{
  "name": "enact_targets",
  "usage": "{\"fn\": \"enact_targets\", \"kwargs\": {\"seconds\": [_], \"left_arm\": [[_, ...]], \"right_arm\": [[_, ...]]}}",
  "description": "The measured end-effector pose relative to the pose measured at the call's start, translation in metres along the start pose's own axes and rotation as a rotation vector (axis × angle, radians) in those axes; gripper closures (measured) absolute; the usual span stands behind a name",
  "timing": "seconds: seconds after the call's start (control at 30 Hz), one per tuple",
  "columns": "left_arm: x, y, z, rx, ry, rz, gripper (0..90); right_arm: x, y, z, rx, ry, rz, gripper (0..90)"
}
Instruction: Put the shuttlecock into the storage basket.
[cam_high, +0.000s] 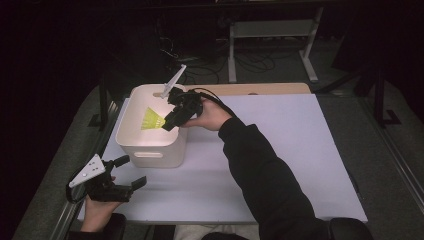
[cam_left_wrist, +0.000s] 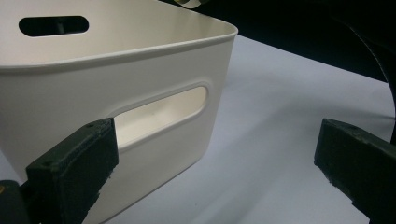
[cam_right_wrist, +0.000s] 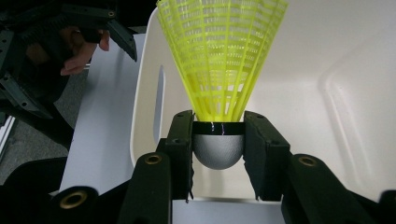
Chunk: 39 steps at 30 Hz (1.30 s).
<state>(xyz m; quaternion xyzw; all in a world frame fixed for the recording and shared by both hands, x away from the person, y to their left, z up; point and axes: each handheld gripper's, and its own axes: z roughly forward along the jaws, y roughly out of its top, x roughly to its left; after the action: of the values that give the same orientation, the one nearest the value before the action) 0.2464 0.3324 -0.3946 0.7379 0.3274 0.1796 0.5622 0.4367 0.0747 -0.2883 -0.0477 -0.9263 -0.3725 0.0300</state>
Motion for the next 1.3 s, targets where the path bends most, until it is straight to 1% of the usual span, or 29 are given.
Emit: {"fn": "enact_targets", "kwargs": {"seconds": [0.27, 0.33, 0.53, 0.8, 0.97, 1.03, 1.07, 1.17, 1.23, 1.3], "left_arm": [[0.000, 0.000, 0.000, -0.002, -0.001, 0.000, 0.0], [0.000, 0.000, 0.000, -0.002, 0.000, -0.001, 0.0], [0.000, 0.000, 0.000, -0.002, -0.001, 0.000, 0.0], [0.000, 0.000, 0.000, -0.002, -0.002, 0.000, 0.0], [0.000, 0.000, 0.000, -0.002, -0.002, 0.000, 0.0], [0.000, 0.000, 0.000, -0.001, -0.002, 0.000, 0.0], [0.000, 0.000, 0.000, 0.001, -0.002, 0.000, 0.0], [0.000, 0.000, 0.000, -0.001, -0.002, -0.001, 0.0], [0.000, 0.000, 0.000, 0.000, -0.003, 0.000, 0.0], [0.000, 0.000, 0.000, 0.000, -0.003, -0.001, 0.0]], "right_arm": [[0.000, 0.000, 0.009, 0.000, 0.013, 0.002, 63.2], [0.000, 0.000, 0.012, 0.005, 0.014, -0.003, 63.2], [-0.001, 0.000, 0.018, 0.015, 0.020, 0.003, 63.2], [-0.003, -0.001, 0.026, 0.018, 0.032, 0.003, 63.2], [-0.004, -0.002, 0.031, 0.022, 0.041, 0.022, 62.8], [-0.006, -0.002, 0.031, 0.013, 0.048, 0.053, 60.3], [-0.007, -0.002, 0.031, 0.010, 0.049, 0.062, 56.5], [-0.008, -0.002, 0.028, 0.002, 0.030, 0.067, 50.1], [-0.009, -0.003, 0.026, 0.002, 0.007, 0.088, 45.1], [-0.010, -0.004, 0.023, 0.002, -0.017, 0.093, 40.6]]}}
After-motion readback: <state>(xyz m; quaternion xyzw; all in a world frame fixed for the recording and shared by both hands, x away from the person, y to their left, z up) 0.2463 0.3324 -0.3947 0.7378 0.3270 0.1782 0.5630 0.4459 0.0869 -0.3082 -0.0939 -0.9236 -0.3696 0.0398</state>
